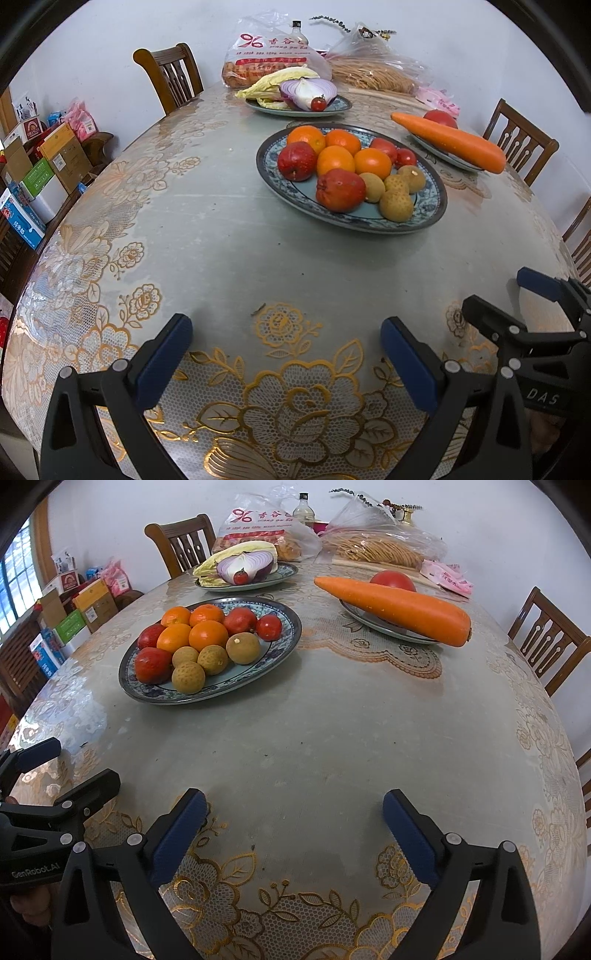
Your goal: Organize fruits
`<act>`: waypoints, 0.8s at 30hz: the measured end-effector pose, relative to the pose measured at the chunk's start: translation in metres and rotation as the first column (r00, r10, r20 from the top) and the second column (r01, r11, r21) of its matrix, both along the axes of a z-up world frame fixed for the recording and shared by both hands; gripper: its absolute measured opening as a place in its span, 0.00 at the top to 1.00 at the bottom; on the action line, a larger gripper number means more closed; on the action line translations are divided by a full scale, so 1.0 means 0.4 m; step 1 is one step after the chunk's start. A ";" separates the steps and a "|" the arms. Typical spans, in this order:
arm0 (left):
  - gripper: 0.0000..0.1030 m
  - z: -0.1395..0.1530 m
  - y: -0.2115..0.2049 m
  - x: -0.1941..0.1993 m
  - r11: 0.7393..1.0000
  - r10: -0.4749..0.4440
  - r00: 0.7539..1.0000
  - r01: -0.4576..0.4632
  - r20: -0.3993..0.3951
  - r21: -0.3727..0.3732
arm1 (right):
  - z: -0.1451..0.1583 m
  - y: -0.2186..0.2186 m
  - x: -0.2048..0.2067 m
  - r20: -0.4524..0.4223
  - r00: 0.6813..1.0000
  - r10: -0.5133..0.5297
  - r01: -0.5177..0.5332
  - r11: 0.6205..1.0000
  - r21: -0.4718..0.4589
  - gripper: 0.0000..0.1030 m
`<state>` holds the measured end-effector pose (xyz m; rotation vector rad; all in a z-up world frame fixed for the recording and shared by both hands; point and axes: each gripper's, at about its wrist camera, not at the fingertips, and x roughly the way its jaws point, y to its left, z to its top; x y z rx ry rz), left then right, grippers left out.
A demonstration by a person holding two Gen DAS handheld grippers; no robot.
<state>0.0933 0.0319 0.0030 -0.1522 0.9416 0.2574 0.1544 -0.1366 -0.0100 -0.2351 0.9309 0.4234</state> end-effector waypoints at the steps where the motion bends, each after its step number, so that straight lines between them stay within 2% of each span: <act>1: 0.00 0.000 0.000 0.000 1.000 0.000 1.000 0.000 0.000 0.000 | 0.000 0.000 0.000 0.000 1.000 0.000 0.000 1.000 0.000 0.04; 24: 0.00 0.000 0.006 0.000 1.000 0.002 1.000 -0.002 0.000 0.001 | -0.004 -0.002 0.004 -0.003 1.000 -0.007 0.007 1.000 -0.001 0.02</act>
